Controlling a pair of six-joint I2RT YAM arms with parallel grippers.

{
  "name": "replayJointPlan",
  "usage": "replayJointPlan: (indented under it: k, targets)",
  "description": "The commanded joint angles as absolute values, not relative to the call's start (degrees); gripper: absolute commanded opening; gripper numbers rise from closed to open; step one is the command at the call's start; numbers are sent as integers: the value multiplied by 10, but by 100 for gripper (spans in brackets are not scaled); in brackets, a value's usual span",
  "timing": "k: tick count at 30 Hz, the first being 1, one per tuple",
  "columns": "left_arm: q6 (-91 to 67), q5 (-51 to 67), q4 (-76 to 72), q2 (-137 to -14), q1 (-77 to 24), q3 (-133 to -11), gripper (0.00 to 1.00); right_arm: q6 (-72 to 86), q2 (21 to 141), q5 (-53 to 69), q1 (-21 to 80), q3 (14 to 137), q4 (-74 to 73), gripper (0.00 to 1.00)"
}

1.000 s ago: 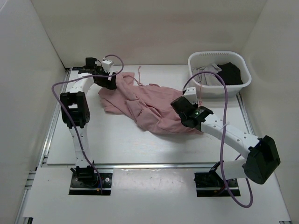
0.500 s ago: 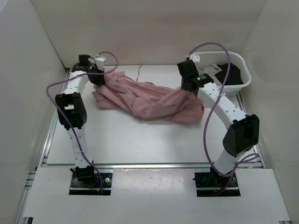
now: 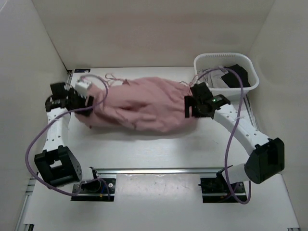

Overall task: Fold and stack the trousers
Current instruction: Flatten the trousers out

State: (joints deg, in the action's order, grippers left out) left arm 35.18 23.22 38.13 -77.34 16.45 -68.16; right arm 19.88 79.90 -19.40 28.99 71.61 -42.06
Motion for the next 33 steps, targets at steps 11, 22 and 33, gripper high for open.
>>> replayJointPlan:
  k: [11,22,33]
  targets:
    - [294,205,483,-724,242,-661,100,277,772,-96,162,559,-311,93]
    - [238,162,450,-933,53,-781,100,380,939,-84,128,578,-130,83]
    - [207,79,413,-1050,99,-814,55,393,996,-77,134,604,-149,13]
